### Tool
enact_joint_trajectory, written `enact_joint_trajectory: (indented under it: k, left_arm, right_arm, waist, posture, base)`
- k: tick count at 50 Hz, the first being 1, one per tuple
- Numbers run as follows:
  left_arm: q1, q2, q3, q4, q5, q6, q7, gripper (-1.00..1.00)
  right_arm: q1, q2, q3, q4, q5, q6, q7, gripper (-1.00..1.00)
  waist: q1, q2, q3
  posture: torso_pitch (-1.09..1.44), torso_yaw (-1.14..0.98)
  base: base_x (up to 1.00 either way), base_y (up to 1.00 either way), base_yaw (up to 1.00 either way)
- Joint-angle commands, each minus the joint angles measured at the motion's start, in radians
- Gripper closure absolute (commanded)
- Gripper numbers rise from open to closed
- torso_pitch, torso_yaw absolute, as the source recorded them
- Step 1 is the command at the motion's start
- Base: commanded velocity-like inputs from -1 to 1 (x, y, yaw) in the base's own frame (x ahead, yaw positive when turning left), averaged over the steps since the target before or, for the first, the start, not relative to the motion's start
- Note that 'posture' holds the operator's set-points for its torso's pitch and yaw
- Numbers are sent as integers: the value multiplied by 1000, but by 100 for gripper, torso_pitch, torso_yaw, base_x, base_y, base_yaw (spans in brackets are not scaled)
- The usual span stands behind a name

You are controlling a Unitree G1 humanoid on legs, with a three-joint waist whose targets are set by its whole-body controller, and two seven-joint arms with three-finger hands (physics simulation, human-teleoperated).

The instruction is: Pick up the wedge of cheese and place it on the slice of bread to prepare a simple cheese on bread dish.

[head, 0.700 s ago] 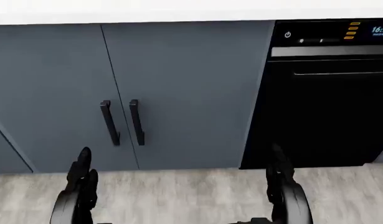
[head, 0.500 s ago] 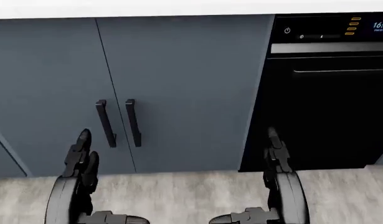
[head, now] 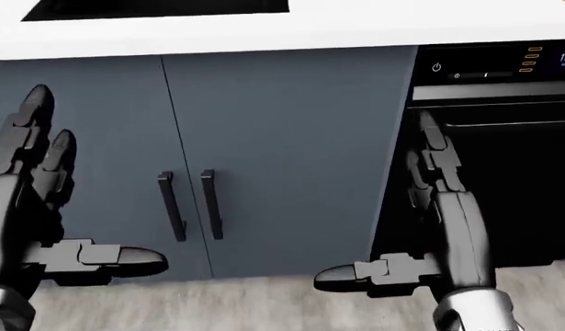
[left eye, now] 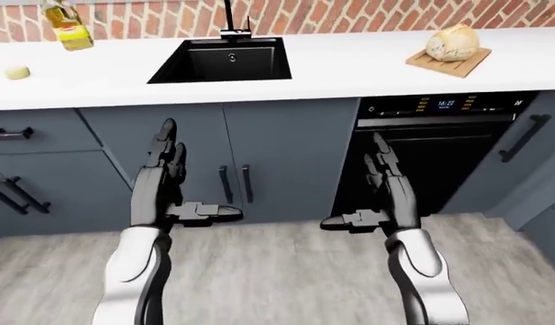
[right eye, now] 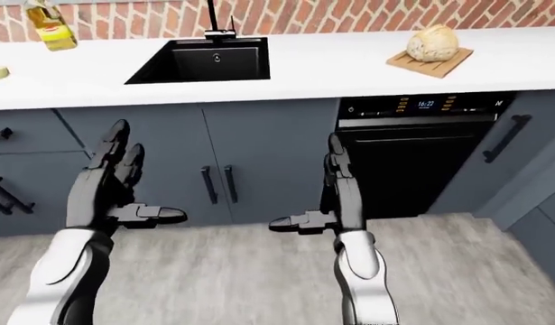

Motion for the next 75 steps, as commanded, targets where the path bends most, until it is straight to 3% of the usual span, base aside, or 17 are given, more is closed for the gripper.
enact_joint_trajectory:
  k: [1,5,7,19,24,28,32,34,45,46,53,58,66,68,72,74,75]
  left_arm:
    - [-18,10,9,-43,-6,-16,3,-100]
    - [-10,7,11,-46,-10,-21,3,-100]
    - [-7,7,11,-51,-12,-17,2,-100]
    - [20,2,-1,-55,-1,-28,-22,-100]
    - [20,-2,3,-25,5,-58,-23,-100]
    - [5,1,-1,-37,6,-36,-21,-100]
    - [12,2,8,-43,1,-36,-21,-100]
    - [12,1,13,-38,-4,-42,-21,-100]
    - [35,-1,12,-53,-10,-53,-23,-100]
    - [35,-1,12,-51,-10,-56,-24,-100]
    - [38,-2,15,-50,-8,-58,-27,-100]
    - [31,1,21,-69,-12,-36,-27,-100]
    - [32,3,24,-63,-13,-44,-30,-100]
    - [31,4,26,-71,-14,-38,-29,-100]
    - [34,2,26,-71,-14,-40,-28,-100]
    - [27,6,28,-82,-15,-25,-27,-100]
    - [25,7,30,-84,-16,-21,-27,-100]
  right_arm:
    - [-29,5,19,-49,-2,-31,5,-100]
    - [-35,9,28,-54,-7,-19,5,-100]
    - [-34,9,30,-53,-8,-21,7,-100]
    - [-26,11,24,-56,3,-20,10,-100]
    - [-20,8,28,-59,-2,-25,14,-100]
    - [-23,7,27,-70,-5,-16,16,-100]
    - [-21,13,36,-66,-2,-22,16,-100]
    - [-24,14,38,-69,0,-18,17,-100]
    - [-12,16,45,-50,-7,-46,25,-100]
    - [-12,15,44,-42,-7,-53,26,-100]
    - [-10,17,51,-41,-9,-54,27,-100]
    - [-20,21,46,-59,8,-28,27,-100]
    - [-17,20,47,-52,11,-30,19,-100]
    - [-14,20,47,-56,13,-30,18,-100]
    - [-12,15,41,-77,13,-19,16,-100]
    - [-18,13,32,-83,13,-12,10,-100]
    - [-19,13,33,-82,13,-14,10,-100]
  waist:
    - [1,7,-7]
    - [-7,102,-28]
    - [2,80,2]
    - [-6,-62,-3]
    - [-3,-51,-19]
    - [-3,-4,0]
    - [-8,100,-32]
    - [1,77,1]
    - [0,-73,-5]
    - [-13,-37,2]
    - [-4,-18,-1]
    - [-9,105,-29]
    - [16,6,2]
    - [26,34,-4]
    - [6,12,7]
    - [-17,-75,40]
    - [-28,-126,20]
  posture:
    - [0,0]
    - [0,0]
    - [0,0]
    - [0,0]
    - [0,0]
    - [0,0]
    - [0,0]
    - [0,0]
    - [0,0]
    - [0,0]
    - [0,0]
    - [0,0]
    - [0,0]
    - [0,0]
    - [0,0]
    - [0,0]
    - [0,0]
  base:
    - [0,39,0]
    - [0,39,0]
    - [0,38,0]
    - [0,39,0]
    - [0,39,0]
    - [0,38,0]
    - [0,38,0]
    - [0,39,0]
    - [0,38,0]
    - [0,38,0]
    - [0,39,0]
    - [0,39,0]
    - [0,34,5]
    - [0,0,90]
    - [0,25,75]
    - [0,81,0]
    - [0,66,0]
